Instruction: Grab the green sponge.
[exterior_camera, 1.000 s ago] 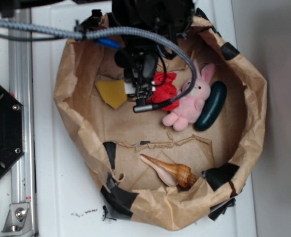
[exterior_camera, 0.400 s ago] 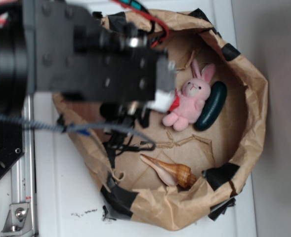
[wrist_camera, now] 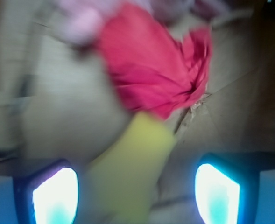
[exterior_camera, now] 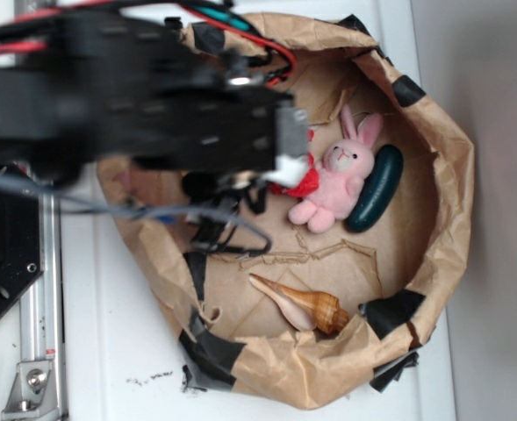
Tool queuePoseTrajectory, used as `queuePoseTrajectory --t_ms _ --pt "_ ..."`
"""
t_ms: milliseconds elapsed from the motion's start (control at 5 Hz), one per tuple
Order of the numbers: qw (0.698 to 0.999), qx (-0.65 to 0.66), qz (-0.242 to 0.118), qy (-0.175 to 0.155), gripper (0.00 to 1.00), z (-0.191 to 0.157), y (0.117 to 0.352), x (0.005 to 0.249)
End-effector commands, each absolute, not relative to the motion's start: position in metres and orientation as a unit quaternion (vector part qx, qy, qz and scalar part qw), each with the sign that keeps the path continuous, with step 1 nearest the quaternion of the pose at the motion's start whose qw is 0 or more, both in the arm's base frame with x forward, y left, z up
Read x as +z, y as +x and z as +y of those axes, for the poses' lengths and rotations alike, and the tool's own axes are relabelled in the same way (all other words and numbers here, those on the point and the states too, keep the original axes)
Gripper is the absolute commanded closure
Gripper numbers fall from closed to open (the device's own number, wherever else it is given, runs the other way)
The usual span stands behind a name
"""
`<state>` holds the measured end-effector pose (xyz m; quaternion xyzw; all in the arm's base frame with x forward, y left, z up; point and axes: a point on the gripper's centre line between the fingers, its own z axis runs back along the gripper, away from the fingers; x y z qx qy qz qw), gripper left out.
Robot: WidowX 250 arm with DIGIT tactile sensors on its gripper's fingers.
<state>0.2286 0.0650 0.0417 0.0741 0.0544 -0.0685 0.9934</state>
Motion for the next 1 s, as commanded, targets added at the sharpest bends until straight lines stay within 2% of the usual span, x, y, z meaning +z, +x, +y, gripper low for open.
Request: queuePoseTrajectory --t_ms 0,200,400,600,800 --pt "0.998 -0.048 -0.021 0.034 0.0 0.096 0.243 0.024" --pt "0.998 -0.049 -0.013 0.043 0.0 0.083 0.246 0.008" --pt "1.0 -0.013 -0.002 0.007 0.0 0.073 0.25 0.001" --pt "1.0 -0.018 0.007 0.001 0.0 0.065 0.245 0.0" --pt "1.0 -0.005 0.005 -0.005 0.0 0.066 0.235 0.009"
